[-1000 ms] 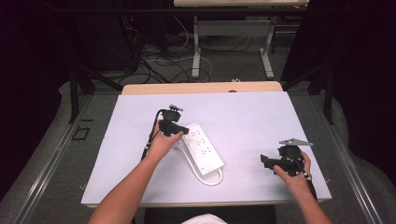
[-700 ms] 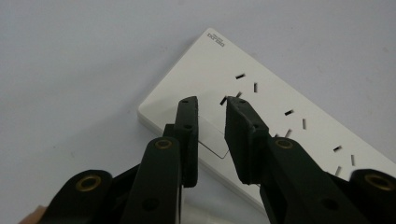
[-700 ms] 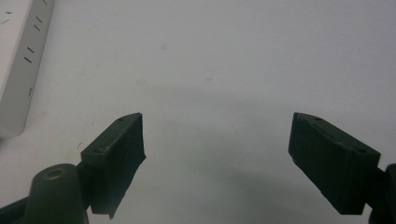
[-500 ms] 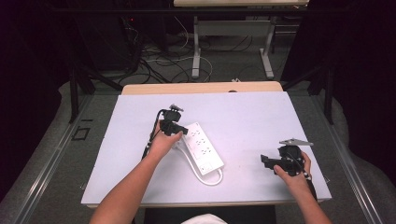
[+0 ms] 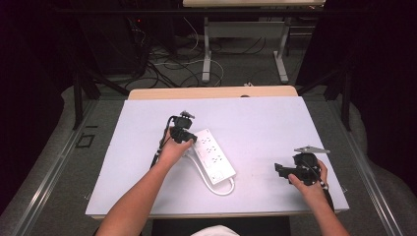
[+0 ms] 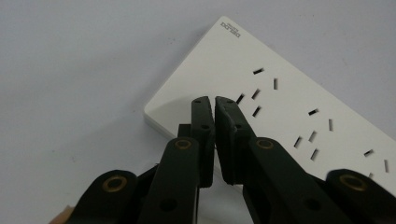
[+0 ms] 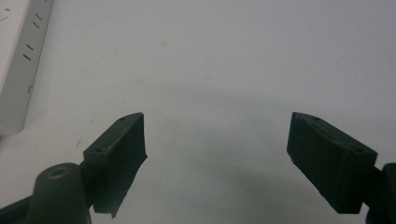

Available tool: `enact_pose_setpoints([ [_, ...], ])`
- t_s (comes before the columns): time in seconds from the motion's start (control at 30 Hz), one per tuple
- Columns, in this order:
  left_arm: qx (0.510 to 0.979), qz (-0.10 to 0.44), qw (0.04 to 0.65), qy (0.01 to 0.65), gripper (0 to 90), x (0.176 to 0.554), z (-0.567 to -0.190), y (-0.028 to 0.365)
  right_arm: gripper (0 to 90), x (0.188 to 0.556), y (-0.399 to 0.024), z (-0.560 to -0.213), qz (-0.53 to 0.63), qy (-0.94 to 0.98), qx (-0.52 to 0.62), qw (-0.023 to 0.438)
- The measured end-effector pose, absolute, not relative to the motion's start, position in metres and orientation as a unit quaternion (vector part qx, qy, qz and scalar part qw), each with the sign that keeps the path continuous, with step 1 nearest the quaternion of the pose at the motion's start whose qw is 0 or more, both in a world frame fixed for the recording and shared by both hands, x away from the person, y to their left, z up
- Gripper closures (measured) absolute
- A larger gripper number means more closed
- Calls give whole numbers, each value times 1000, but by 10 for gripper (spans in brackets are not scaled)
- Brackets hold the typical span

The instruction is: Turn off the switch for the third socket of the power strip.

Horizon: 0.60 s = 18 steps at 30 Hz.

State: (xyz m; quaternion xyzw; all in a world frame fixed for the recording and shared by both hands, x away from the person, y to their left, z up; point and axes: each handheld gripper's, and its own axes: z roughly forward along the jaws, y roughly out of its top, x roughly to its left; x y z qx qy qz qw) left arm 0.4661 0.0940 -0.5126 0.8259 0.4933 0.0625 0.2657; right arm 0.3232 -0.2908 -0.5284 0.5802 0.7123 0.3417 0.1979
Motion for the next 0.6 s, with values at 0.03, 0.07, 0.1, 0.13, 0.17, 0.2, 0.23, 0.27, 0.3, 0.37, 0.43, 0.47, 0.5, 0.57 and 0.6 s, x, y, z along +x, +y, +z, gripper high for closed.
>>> enact_pose_setpoints([
  [0.03, 826, 62, 265, 494, 878, 467, -512, 94, 189, 323, -291, -528, 341, 713, 579, 197],
  [0.07, 826, 62, 265, 494, 883, 467, -512, 94, 189, 323, -291, -528, 341, 713, 579, 197],
  [0.1, 826, 64, 265, 494, 892, 467, -513, 94, 190, 323, -291, -529, 342, 713, 579, 196],
  [0.13, 826, 65, 264, 494, 892, 467, -513, 94, 190, 323, -291, -529, 342, 713, 579, 196],
  [0.17, 826, 65, 264, 494, 896, 467, -513, 94, 190, 323, -291, -529, 342, 713, 580, 196],
  [0.2, 826, 65, 265, 494, 900, 467, -513, 94, 190, 323, -291, -529, 343, 711, 582, 195],
  [0.23, 824, 63, 266, 496, 900, 467, -513, 94, 190, 323, -291, -529, 343, 711, 582, 195],
  [0.27, 825, 60, 266, 495, 900, 467, -513, 94, 190, 323, -291, -528, 343, 711, 582, 195],
  [0.3, 825, 59, 267, 494, 900, 467, -513, 94, 190, 323, -291, -528, 345, 711, 582, 193],
  [0.37, 826, 62, 268, 492, 900, 466, -514, 93, 190, 323, -291, -528, 345, 710, 583, 192],
  [0.43, 828, 63, 268, 489, 900, 467, -514, 92, 190, 324, -291, -529, 345, 709, 584, 191],
  [0.47, 828, 62, 267, 488, 900, 467, -514, 92, 190, 324, -291, -528, 345, 710, 583, 191],
  [0.5, 828, 63, 268, 488, 900, 466, -514, 92, 190, 324, -291, -528, 346, 711, 582, 191],
  [0.57, 827, 64, 269, 489, 900, 466, -514, 91, 190, 324, -291, -528, 346, 712, 580, 193],
  [0.6, 827, 65, 269, 489, 900, 466, -514, 91, 190, 324, -291, -528, 346, 712, 581, 192],
])
